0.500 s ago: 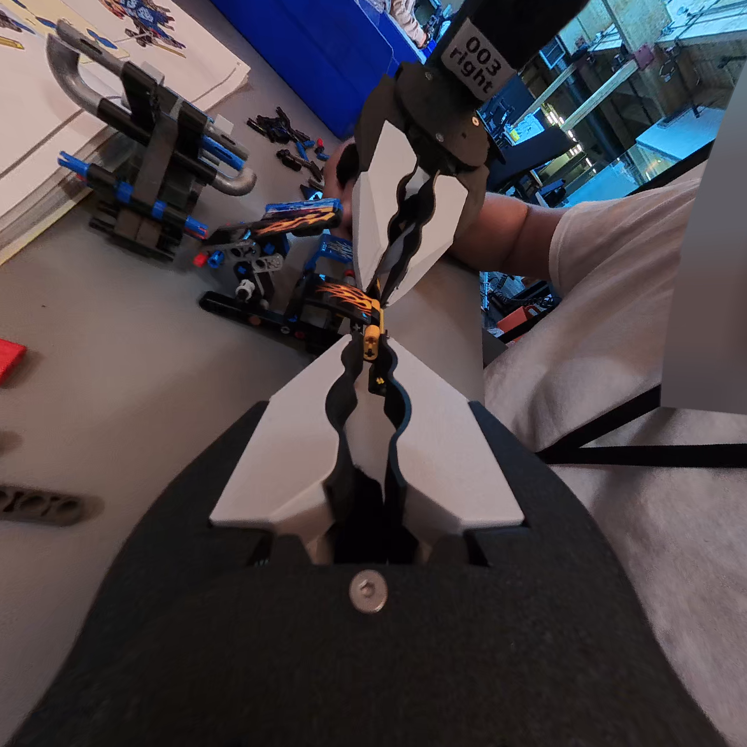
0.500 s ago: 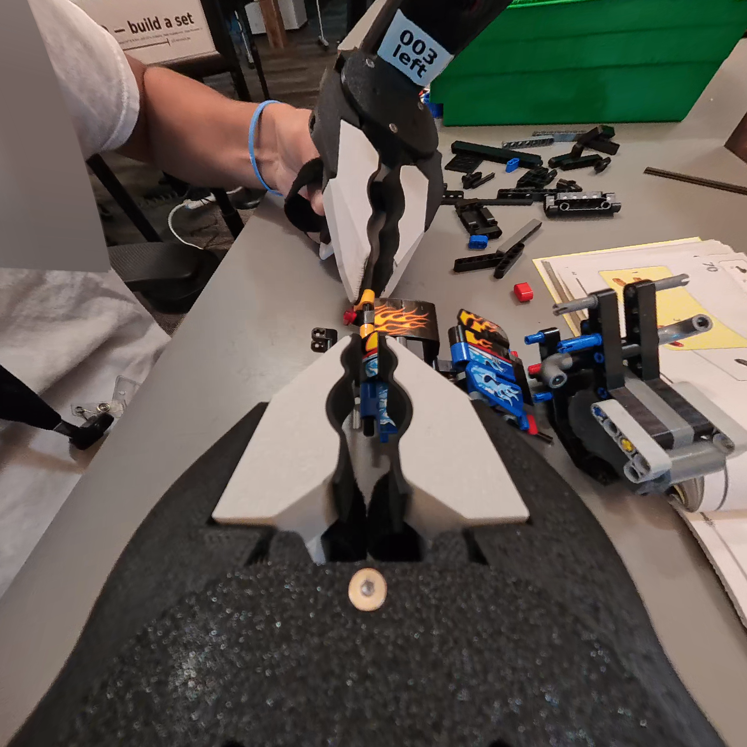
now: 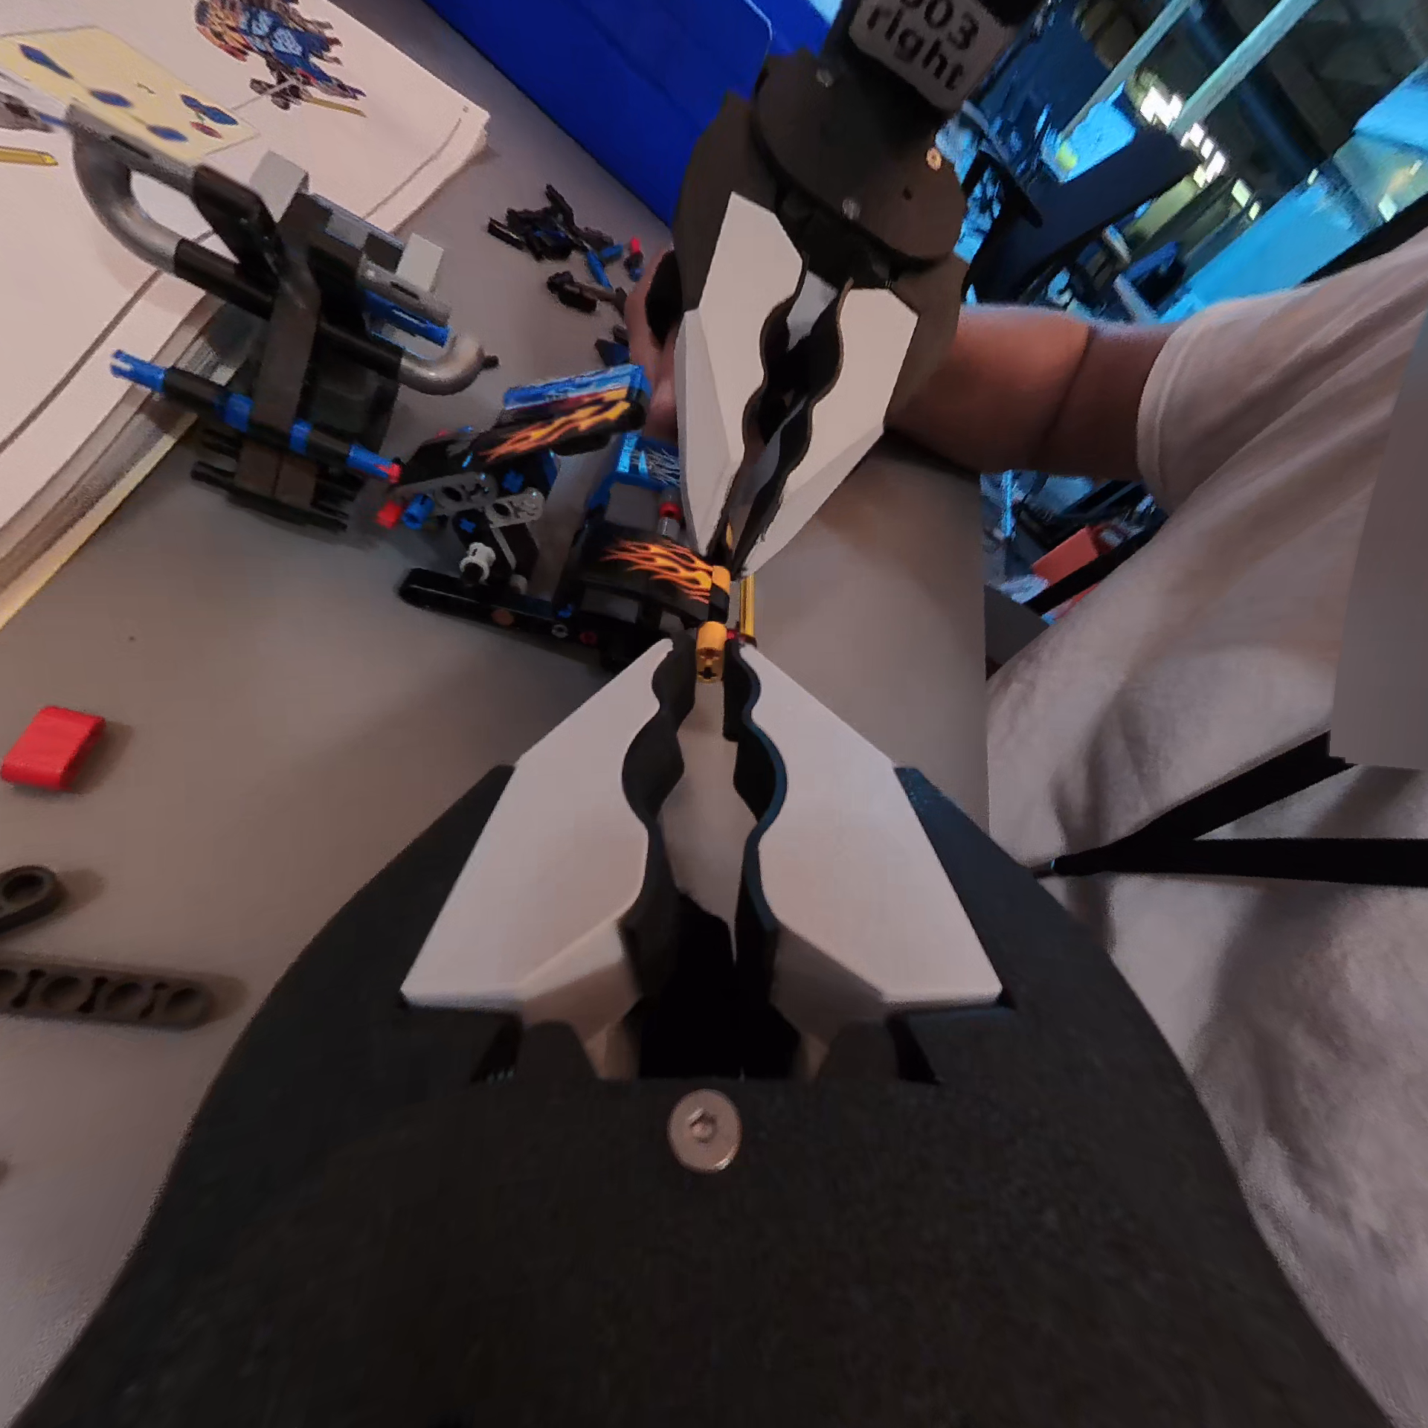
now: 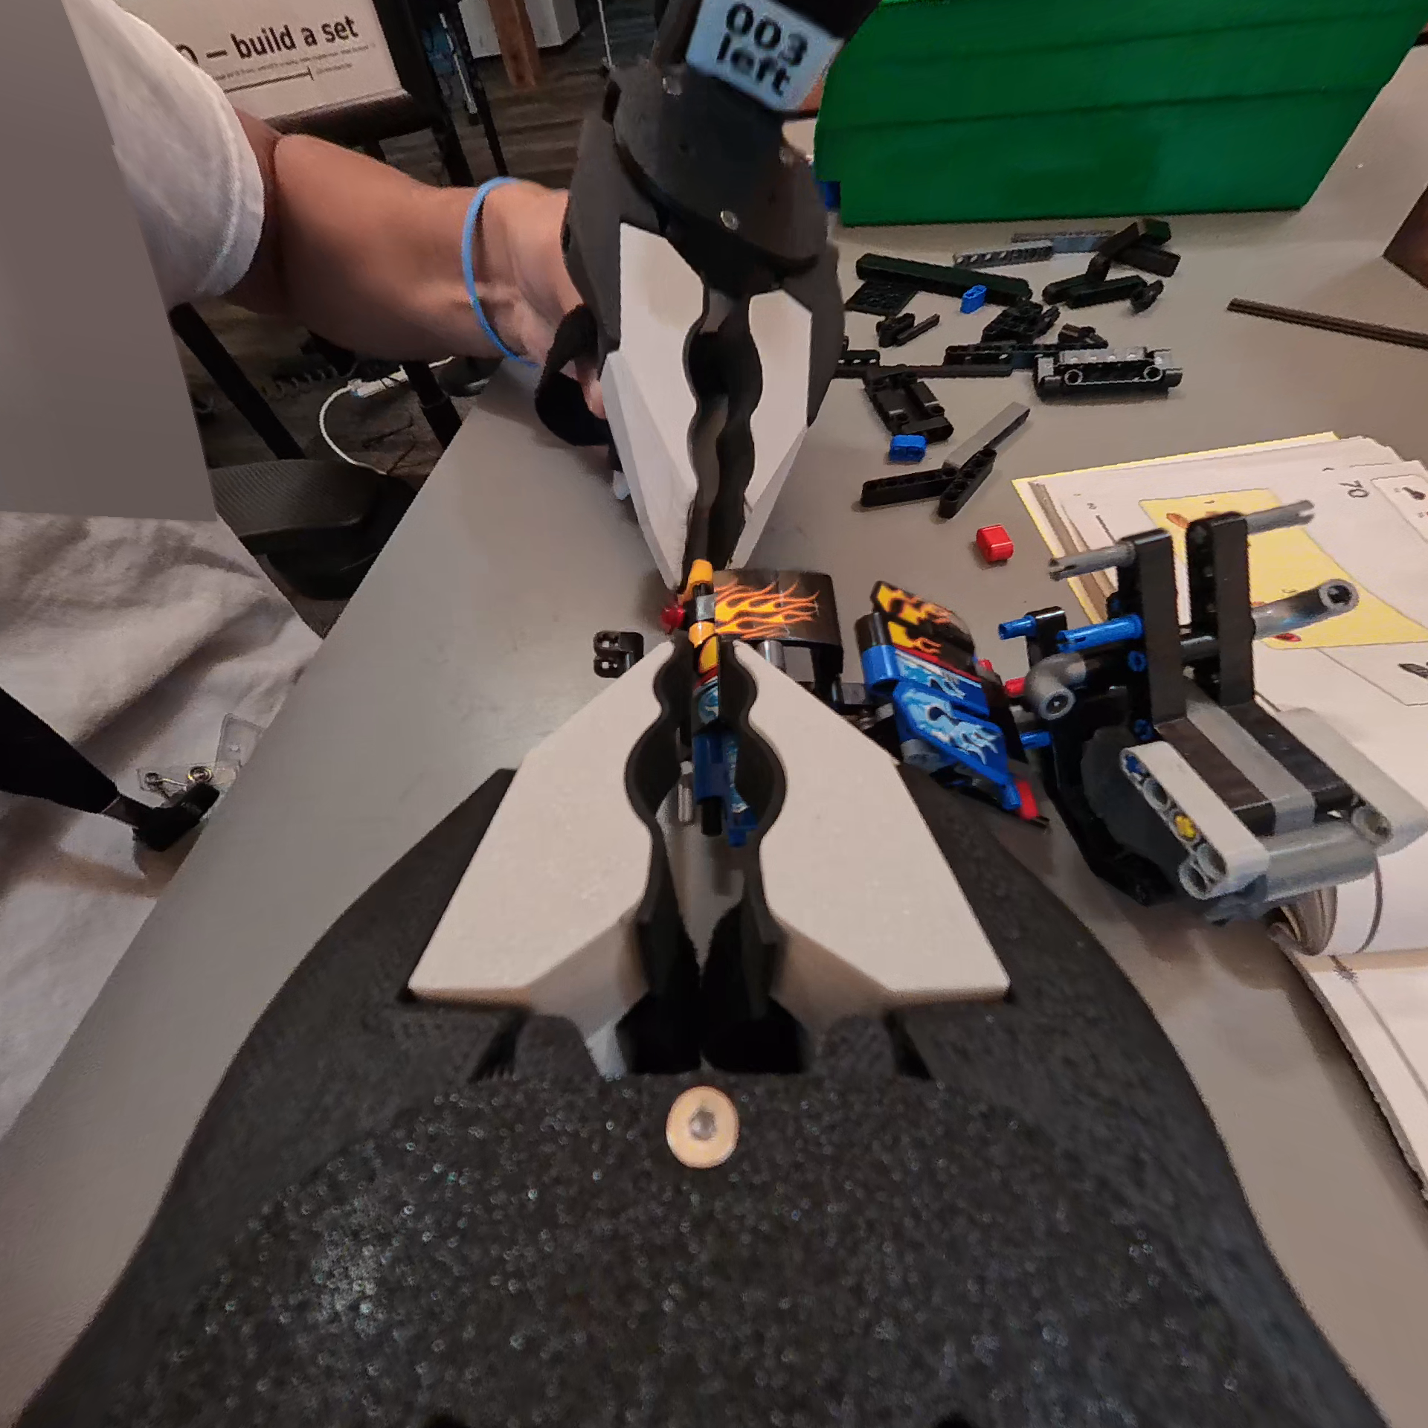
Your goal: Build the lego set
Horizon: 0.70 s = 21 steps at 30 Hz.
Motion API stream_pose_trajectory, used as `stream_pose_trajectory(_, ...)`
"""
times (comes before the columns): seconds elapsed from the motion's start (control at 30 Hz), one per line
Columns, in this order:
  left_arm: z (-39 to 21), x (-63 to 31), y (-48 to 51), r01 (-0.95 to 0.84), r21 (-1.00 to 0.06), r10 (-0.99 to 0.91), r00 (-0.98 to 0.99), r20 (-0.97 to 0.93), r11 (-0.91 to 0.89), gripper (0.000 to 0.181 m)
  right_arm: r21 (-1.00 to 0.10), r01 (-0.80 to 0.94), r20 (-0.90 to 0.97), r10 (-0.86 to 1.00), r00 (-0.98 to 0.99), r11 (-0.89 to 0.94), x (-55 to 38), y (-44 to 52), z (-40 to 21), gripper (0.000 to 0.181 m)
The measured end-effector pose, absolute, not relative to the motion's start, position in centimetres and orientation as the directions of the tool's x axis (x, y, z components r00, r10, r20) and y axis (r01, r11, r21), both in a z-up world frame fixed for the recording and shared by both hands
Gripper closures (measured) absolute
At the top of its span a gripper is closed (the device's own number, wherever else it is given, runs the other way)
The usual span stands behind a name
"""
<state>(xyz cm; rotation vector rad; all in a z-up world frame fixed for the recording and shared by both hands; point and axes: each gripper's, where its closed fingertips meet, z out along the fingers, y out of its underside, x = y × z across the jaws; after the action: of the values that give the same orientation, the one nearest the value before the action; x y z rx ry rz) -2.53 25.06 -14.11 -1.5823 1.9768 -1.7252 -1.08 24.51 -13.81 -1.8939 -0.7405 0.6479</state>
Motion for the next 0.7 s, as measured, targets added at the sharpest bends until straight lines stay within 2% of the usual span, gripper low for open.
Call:
stream_pose_trajectory(0.13, -14.40, -3.08, 24.99, -0.640, -0.766, -0.765, -0.520, 0.381, 0.053, 0.176, -0.895, 0.281, -0.081, 0.745, 0.662, -0.347, -1.53, 24.44, -13.91, 0.176)
stream_pose_trajectory(0.23, -14.38, -3.30, 24.99, -0.672, -0.728, -0.765, -0.539, 0.353, 0.137, 0.176, -0.894, 0.261, -0.114, 0.749, 0.653, -0.364, -1.67, 24.46, -13.86, 0.176)
stream_pose_trajectory(0.47, -14.51, -3.00, 24.72, -0.721, -0.689, -0.753, -0.491, 0.439, 0.069, 0.176, -0.891, 0.271, -0.103, 0.743, 0.662, -0.365, -1.54, 24.46, -13.92, 0.176)
stream_pose_trajectory(0.7, -14.53, -2.98, 25.20, -0.667, -0.745, -0.818, -0.427, 0.384, -0.002, 0.175, -0.894, 0.266, -0.098, 0.736, 0.669, -0.361, -1.38, 24.57, -13.86, 0.176)
